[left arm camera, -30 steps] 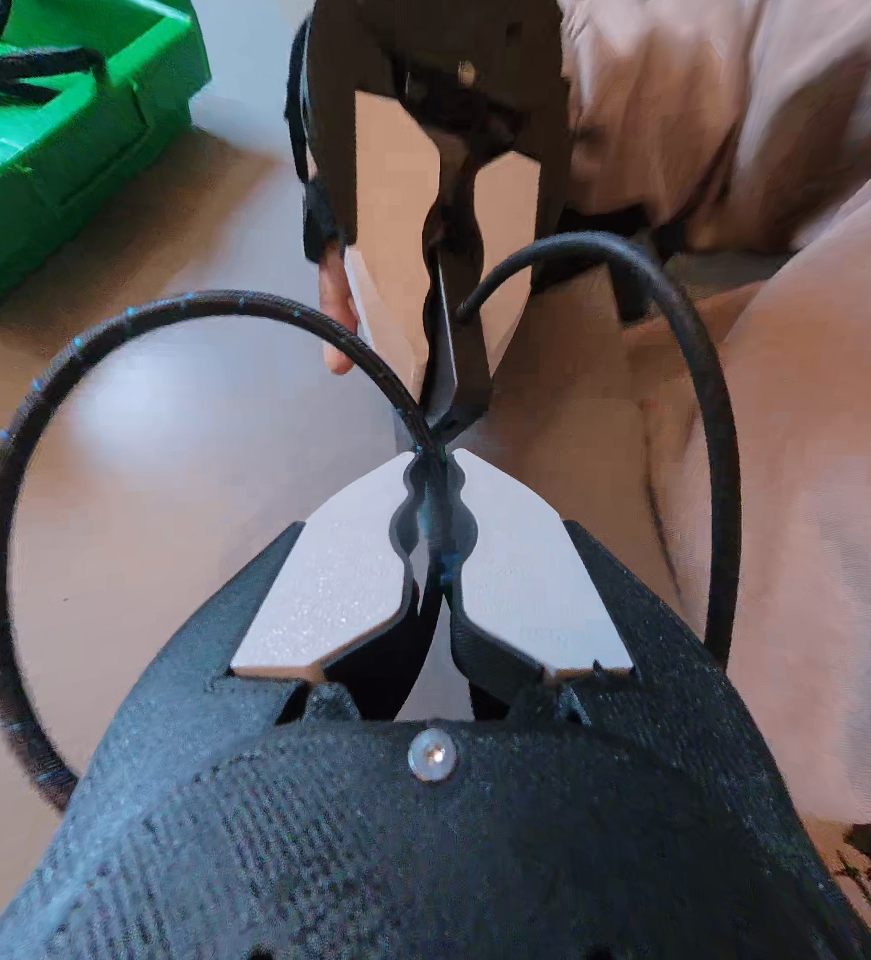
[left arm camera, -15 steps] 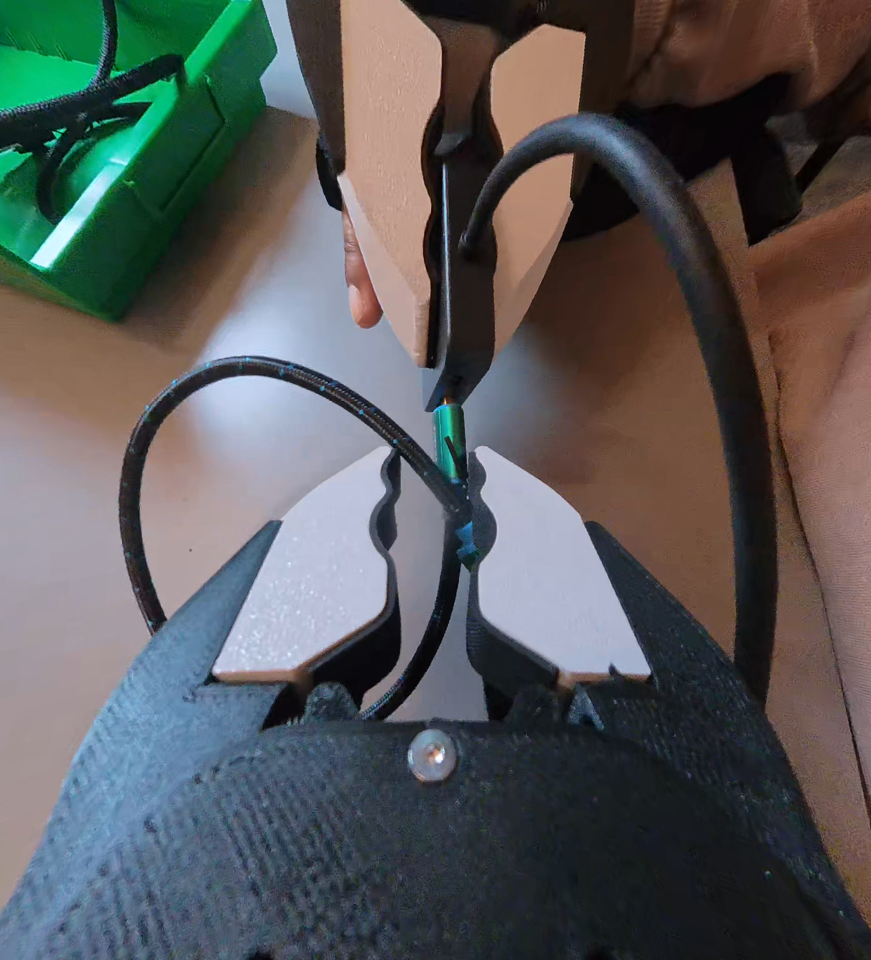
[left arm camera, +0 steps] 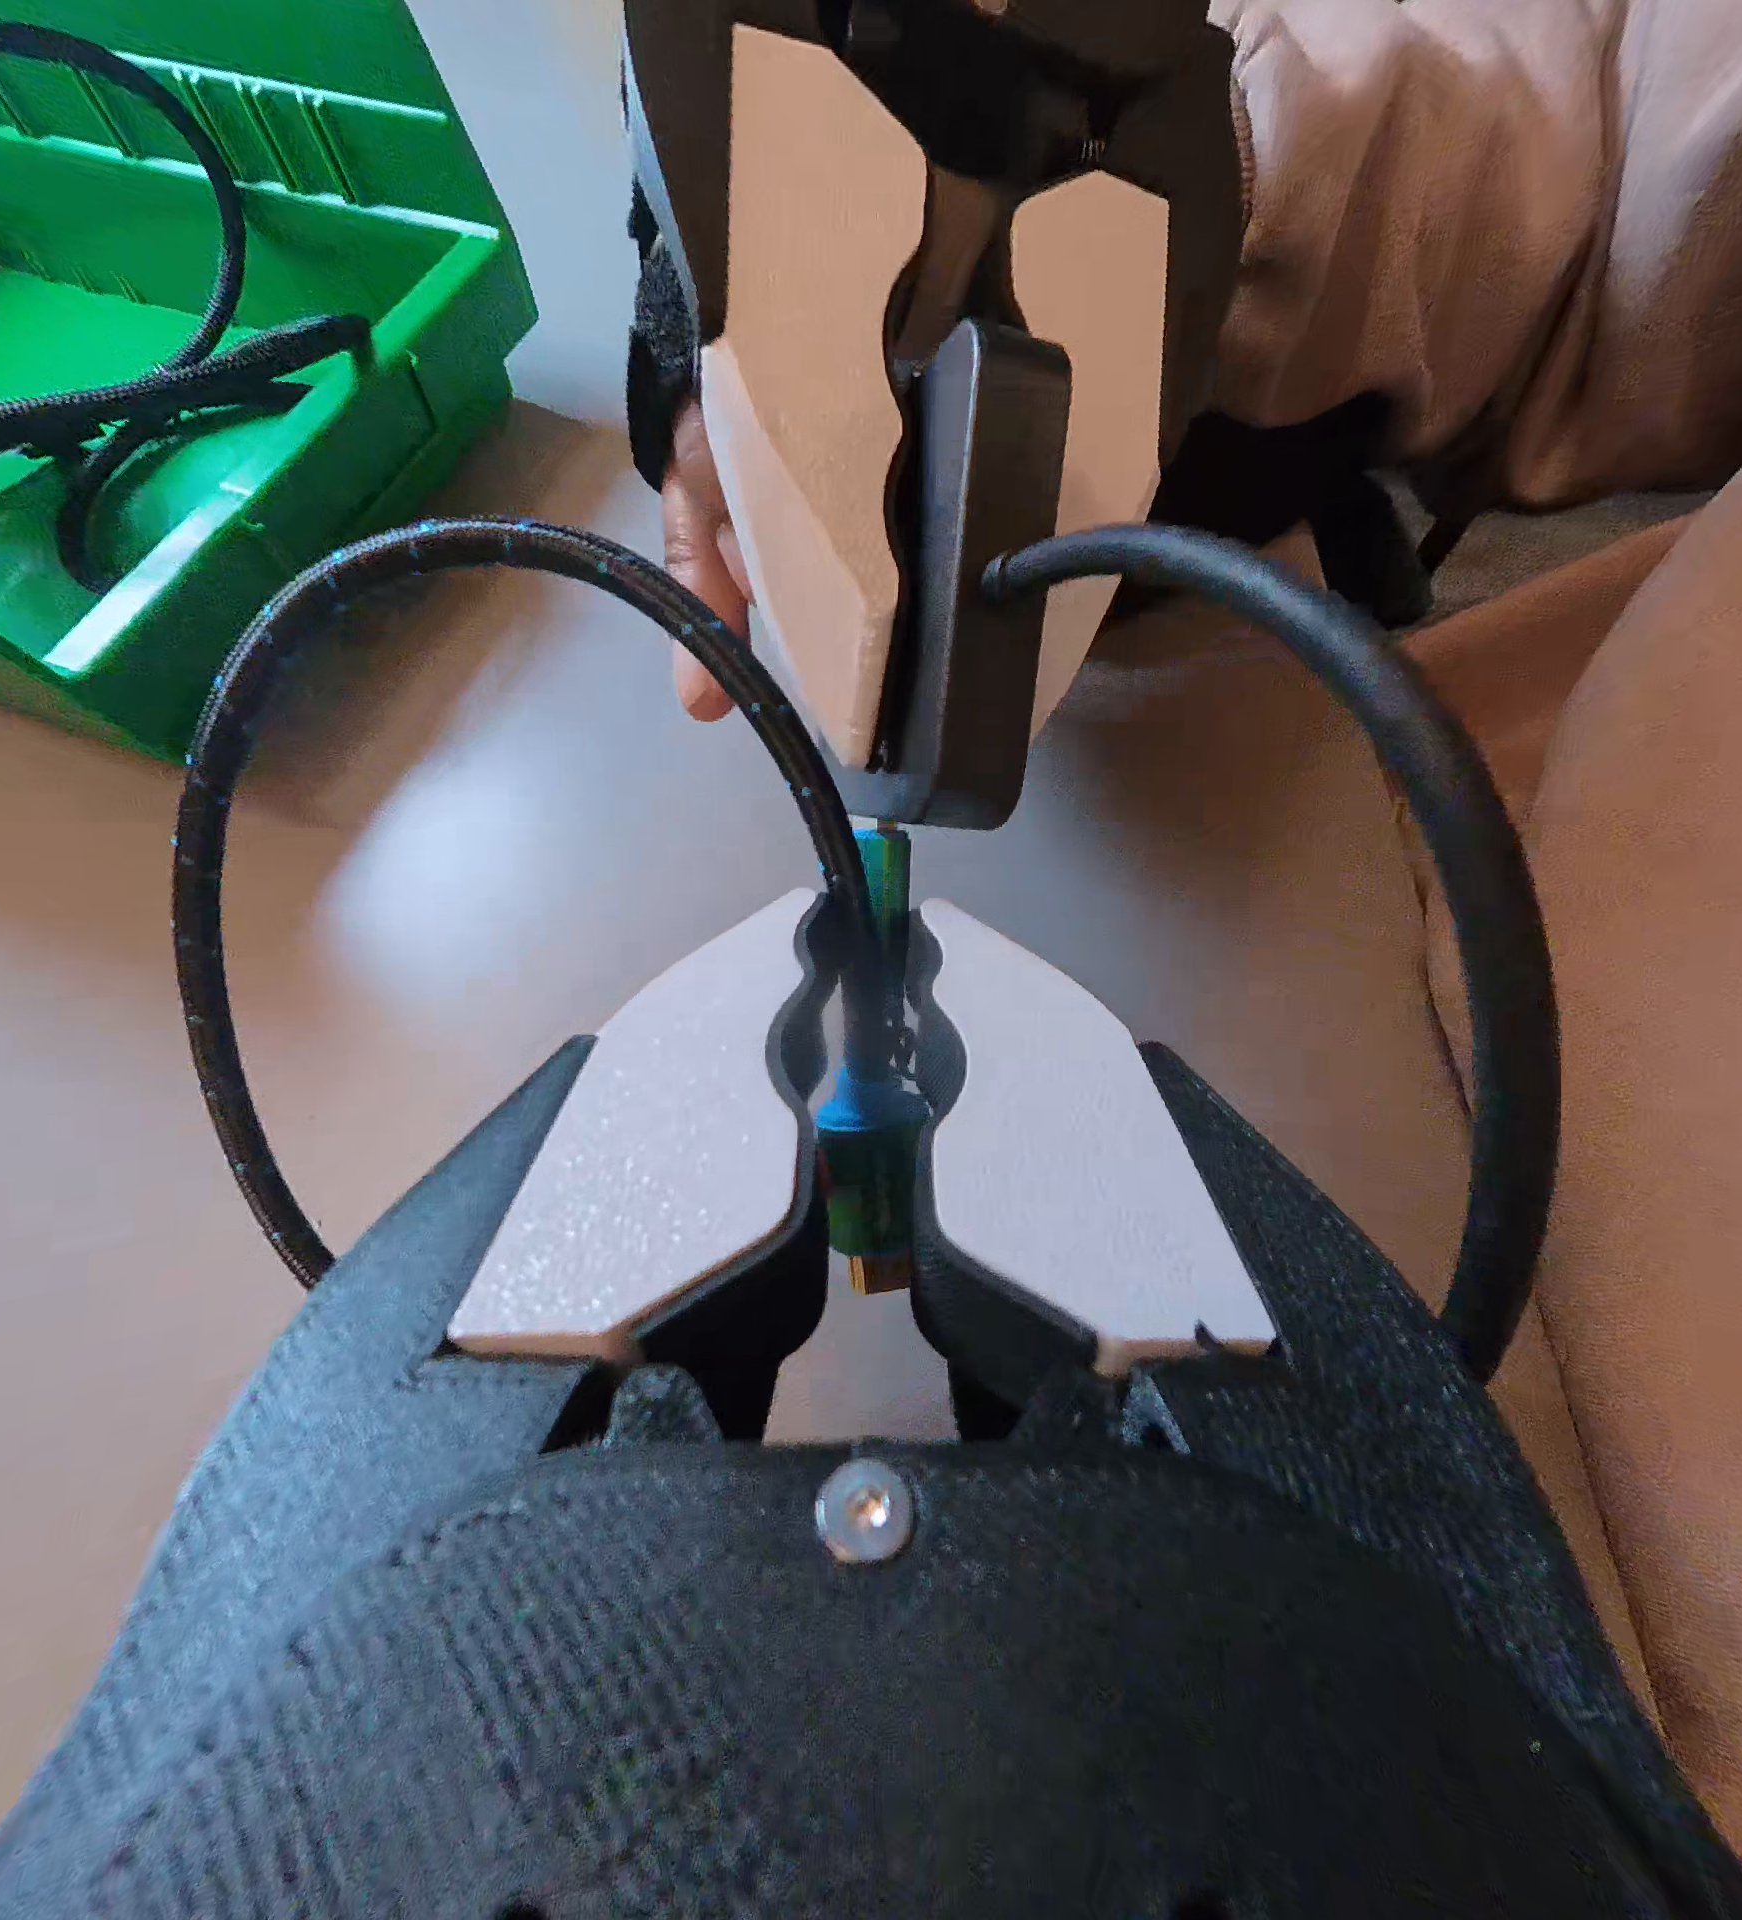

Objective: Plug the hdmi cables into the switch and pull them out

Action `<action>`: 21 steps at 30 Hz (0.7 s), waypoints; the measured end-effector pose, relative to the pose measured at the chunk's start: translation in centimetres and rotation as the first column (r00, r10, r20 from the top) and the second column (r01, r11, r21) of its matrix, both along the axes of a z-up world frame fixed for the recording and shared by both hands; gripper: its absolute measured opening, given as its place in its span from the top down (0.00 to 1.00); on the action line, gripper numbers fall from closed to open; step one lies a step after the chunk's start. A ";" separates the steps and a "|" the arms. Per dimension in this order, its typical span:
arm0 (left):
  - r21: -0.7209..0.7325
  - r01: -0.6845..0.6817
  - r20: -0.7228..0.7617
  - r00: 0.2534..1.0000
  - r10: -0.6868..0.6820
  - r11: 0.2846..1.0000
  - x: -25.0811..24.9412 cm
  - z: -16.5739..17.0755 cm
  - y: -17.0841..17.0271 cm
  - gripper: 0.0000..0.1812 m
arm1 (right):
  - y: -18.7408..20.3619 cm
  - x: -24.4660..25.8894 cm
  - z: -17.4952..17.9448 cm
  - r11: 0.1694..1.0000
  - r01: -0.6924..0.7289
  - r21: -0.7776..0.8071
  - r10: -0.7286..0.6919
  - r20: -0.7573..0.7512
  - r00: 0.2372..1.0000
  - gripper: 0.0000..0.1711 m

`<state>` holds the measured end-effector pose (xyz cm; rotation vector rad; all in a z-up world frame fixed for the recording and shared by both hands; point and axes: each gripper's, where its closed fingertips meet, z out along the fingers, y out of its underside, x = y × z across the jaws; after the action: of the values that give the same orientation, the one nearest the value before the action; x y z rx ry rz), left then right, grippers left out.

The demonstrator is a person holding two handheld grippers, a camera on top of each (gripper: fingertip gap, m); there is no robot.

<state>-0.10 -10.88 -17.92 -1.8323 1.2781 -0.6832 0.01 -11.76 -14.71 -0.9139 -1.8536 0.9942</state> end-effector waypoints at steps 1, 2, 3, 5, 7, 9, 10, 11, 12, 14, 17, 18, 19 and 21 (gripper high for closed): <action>-0.004 -0.003 0.010 1.000 0.003 1.000 0.0 0.2 0.0 0.93 | 0.3 0.1 -0.1 1.000 0.016 0.008 -0.016 0.007 1.000 0.91; -0.006 -0.009 0.013 1.000 0.009 1.000 -0.1 0.2 0.1 0.93 | 0.8 0.2 -0.3 0.999 0.040 0.032 -0.041 0.018 0.999 0.89; -0.008 -0.016 0.017 1.000 0.016 1.000 -0.3 0.2 0.2 0.93 | 1.2 0.4 -0.5 0.997 0.059 0.049 -0.061 0.028 0.998 0.88; -0.019 -0.021 0.031 0.999 0.022 1.000 -0.7 0.3 0.2 0.93 | 1.9 0.8 -1.0 0.996 0.076 0.049 -0.079 0.062 0.995 0.88; -0.029 -0.018 0.028 0.999 0.019 0.999 -0.7 0.2 0.1 0.93 | 1.8 1.1 -1.6 0.996 0.057 0.067 -0.063 0.090 0.994 0.91; -0.027 -0.003 -0.003 1.000 0.003 1.000 -0.6 -0.2 -0.1 0.93 | 1.4 1.1 -2.1 0.998 0.027 0.061 -0.035 0.122 0.992 0.92; -0.023 -0.002 -0.009 1.000 0.002 1.000 -0.6 -0.4 -0.1 0.93 | 1.4 1.1 -2.3 0.998 0.020 0.056 -0.027 0.129 0.991 0.92; -0.033 0.003 -0.007 1.000 -0.003 0.999 -0.6 -0.5 -0.3 0.93 | 1.2 1.0 -2.6 0.999 0.010 0.040 -0.016 0.140 0.990 0.92; -0.046 0.009 -0.014 1.000 -0.010 0.999 -0.6 -0.8 -0.4 0.94 | 1.2 1.0 -3.1 0.999 0.007 0.039 -0.013 0.158 0.987 0.92; -0.034 0.013 -0.045 0.999 -0.015 0.999 -0.5 -1.3 -0.5 0.94 | 1.1 0.9 -3.8 0.999 -0.007 0.037 0.000 0.179 0.984 0.92; -0.050 0.021 -0.021 1.000 -0.022 0.999 -0.4 -1.2 -0.8 0.94 | 1.0 0.9 -3.9 1.000 -0.007 0.018 0.004 0.172 0.985 0.92; -0.047 0.012 -0.024 1.000 -0.013 0.999 -0.6 -1.2 -0.6 0.94 | 1.3 0.8 -3.9 1.000 0.007 0.028 -0.012 0.166 0.986 0.92; -0.052 0.001 -0.017 1.000 -0.002 0.999 -0.7 -1.1 -0.4 0.93 | 1.5 0.6 -3.8 0.999 0.021 0.029 -0.025 0.159 0.987 0.92; -0.096 0.004 0.056 0.998 0.002 0.995 -0.3 -0.3 -0.3 0.93 | 1.4 0.3 -3.7 0.999 0.029 0.014 -0.031 0.165 0.986 0.92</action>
<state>-0.42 -11.17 -18.24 -1.8765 1.2287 -0.8034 0.27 -10.37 -18.42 -1.0416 -1.9748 0.9117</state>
